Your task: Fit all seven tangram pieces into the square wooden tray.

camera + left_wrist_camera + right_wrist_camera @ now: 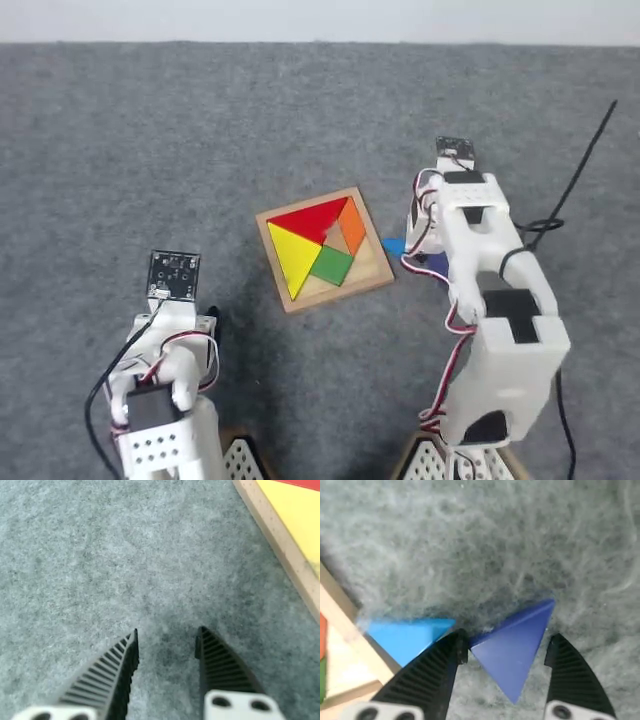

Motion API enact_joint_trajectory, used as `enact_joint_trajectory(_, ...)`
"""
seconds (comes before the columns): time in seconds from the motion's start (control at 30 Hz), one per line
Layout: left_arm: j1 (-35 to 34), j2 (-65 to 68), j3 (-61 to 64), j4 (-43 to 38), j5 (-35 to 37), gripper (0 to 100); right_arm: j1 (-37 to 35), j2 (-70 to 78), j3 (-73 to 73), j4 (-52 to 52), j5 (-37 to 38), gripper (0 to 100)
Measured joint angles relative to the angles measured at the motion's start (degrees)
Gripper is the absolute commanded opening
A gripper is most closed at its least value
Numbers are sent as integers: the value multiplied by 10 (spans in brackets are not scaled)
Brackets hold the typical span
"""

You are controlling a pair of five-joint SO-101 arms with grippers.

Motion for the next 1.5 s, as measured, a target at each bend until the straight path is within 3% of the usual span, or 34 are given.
enact_joint_trajectory(0.17, 0, 0, 0, 0, 0, 190, 7, 6, -12, 12, 0, 100)
enact_joint_trajectory(0.43, 0, 0, 0, 0, 0, 190, 7, -38, -15, 27, 31, 90)
enact_joint_trajectory(0.6, 0, 0, 0, 0, 0, 190, -10, -107, -15, 62, 111, 94)
enact_joint_trajectory(0.7, 0, 0, 0, 0, 0, 190, -44, -138, -15, 81, 222, 91)
enact_joint_trajectory(1.07, 0, 0, 0, 0, 0, 190, -196, -153, -15, 84, 794, 90)
enact_joint_trajectory(1.23, 0, 0, 0, 0, 0, 190, -249, -153, -15, 84, 935, 90)
enact_joint_trajectory(1.37, 0, 0, 0, 0, 0, 190, -258, -149, -15, 85, 1025, 89)
enact_joint_trajectory(1.5, 0, 0, 0, 0, 0, 190, -246, -133, -15, 125, 1172, 90)
